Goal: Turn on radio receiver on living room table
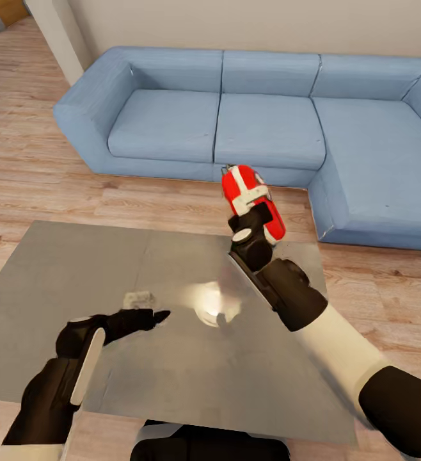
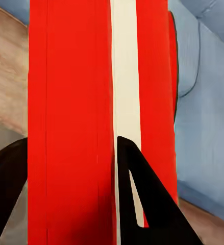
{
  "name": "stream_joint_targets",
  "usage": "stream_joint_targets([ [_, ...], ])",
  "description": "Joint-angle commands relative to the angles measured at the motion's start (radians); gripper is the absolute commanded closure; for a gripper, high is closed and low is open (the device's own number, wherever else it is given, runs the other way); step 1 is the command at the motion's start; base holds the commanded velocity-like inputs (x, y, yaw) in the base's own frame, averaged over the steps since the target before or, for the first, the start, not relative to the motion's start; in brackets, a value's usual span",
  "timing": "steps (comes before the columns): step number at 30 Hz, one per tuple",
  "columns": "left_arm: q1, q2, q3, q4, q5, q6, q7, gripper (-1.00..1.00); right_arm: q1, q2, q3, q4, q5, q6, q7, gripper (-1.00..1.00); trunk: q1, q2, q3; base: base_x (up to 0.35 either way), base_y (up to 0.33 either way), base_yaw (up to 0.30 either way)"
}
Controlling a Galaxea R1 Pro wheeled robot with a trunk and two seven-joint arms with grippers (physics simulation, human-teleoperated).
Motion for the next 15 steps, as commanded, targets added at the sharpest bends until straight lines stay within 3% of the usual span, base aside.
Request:
stream_joint_targets([
  [1,-0.065,0.013,0.000,0.000,0.029,0.055,-0.028,-1.00,0.004,-0.013,0.050,-0.001,0.055,-0.010,-0.009,1.00,0.000,0.000,0.000,0.000,0.000,0.000],
  [3,-0.116,0.037,0.003,-0.001,0.070,0.093,-0.049,-1.00,0.030,-0.021,0.089,0.001,0.108,-0.022,-0.050,1.00,0.000,0.000,0.000,0.000,0.000,0.000],
  [6,-0.140,0.086,0.042,0.000,0.142,0.113,-0.061,-1.00,0.097,-0.023,0.112,0.004,0.162,-0.076,-0.139,1.00,0.000,0.000,0.000,0.000,0.000,0.000],
  [8,-0.147,0.147,0.114,0.000,0.242,0.120,-0.064,-1.00,0.161,-0.024,0.141,0.011,0.196,-0.147,-0.211,1.00,0.000,0.000,0.000,0.000,0.000,0.000],
  [9,-0.148,0.165,0.133,0.000,0.274,0.121,-0.065,-1.00,0.174,-0.024,0.152,0.015,0.203,-0.163,-0.226,1.00,0.000,0.000,0.000,0.000,0.000,0.000],
  [10,-0.149,0.203,0.169,0.001,0.345,0.121,-0.066,-1.00,0.197,-0.023,0.176,0.027,0.212,-0.189,-0.254,1.00,0.000,0.000,0.000,0.000,0.000,0.000],
  [11,-0.151,0.260,0.206,0.001,0.464,0.121,-0.066,-1.00,0.218,-0.022,0.211,0.053,0.220,-0.218,-0.285,1.00,0.000,0.000,0.000,0.000,0.000,0.000],
  [12,-0.151,0.298,0.220,0.002,0.539,0.121,-0.064,-1.00,0.226,-0.021,0.230,0.074,0.224,-0.234,-0.299,1.00,0.000,0.000,0.000,0.000,0.000,0.000],
  [13,-0.151,0.316,0.224,0.002,0.573,0.121,-0.064,-1.00,0.229,-0.020,0.237,0.084,0.226,-0.242,-0.304,1.00,0.000,0.000,0.000,0.000,0.000,0.000],
  [15,-0.152,0.376,0.234,0.002,0.677,0.121,-0.062,-1.00,0.236,-0.016,0.256,0.117,0.228,-0.277,-0.318,1.00,0.000,0.000,0.000,0.000,0.000,0.000],
])
